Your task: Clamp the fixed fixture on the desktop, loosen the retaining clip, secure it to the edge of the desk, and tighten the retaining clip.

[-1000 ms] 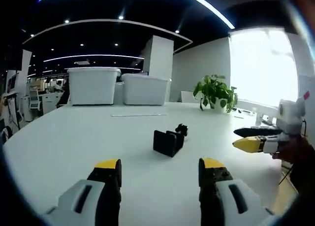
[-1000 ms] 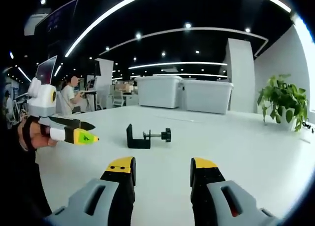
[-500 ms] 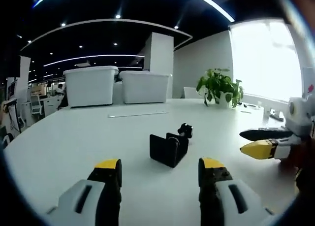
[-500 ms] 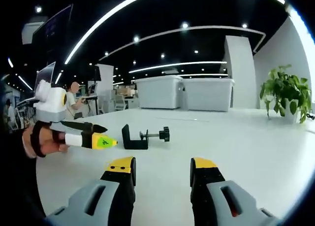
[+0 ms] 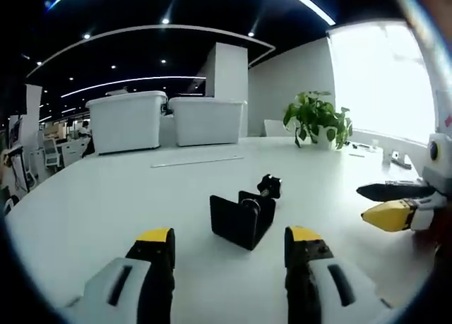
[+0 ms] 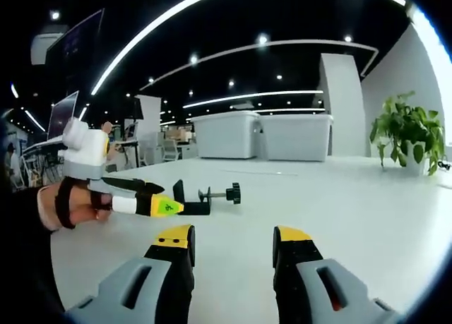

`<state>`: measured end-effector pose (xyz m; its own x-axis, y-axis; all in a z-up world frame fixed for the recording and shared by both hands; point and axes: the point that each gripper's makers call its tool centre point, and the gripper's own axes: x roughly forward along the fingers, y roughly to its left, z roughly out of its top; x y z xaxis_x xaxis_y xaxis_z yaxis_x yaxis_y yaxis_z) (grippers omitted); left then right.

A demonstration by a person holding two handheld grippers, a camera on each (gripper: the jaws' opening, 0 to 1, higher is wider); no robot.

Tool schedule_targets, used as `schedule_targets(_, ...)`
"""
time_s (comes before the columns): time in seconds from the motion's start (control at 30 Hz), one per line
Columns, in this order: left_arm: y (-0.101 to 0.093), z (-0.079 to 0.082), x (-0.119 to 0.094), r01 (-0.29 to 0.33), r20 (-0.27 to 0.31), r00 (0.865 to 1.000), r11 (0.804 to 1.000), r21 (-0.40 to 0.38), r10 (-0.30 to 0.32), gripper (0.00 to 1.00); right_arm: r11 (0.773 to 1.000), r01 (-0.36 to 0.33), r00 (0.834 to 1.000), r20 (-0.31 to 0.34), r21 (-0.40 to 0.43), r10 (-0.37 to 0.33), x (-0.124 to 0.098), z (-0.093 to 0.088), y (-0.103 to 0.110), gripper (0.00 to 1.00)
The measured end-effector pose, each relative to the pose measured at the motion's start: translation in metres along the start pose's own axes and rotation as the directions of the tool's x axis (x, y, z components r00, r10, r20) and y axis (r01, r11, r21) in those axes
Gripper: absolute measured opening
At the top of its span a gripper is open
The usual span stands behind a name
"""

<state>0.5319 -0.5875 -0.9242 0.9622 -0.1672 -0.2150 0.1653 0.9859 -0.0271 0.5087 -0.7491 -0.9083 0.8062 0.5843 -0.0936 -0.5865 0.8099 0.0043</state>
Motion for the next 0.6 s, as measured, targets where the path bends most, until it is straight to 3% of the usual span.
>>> schedule_targets(0.6, 0.024, -0.004, 0.007, -0.061, -0.006, 0.998, 0.998, -0.006, 0.061, 0.61, 1.000, 0.012, 1.000, 0.001, -0.002, -0.012, -0.003, -0.002, -0.005, 0.44)
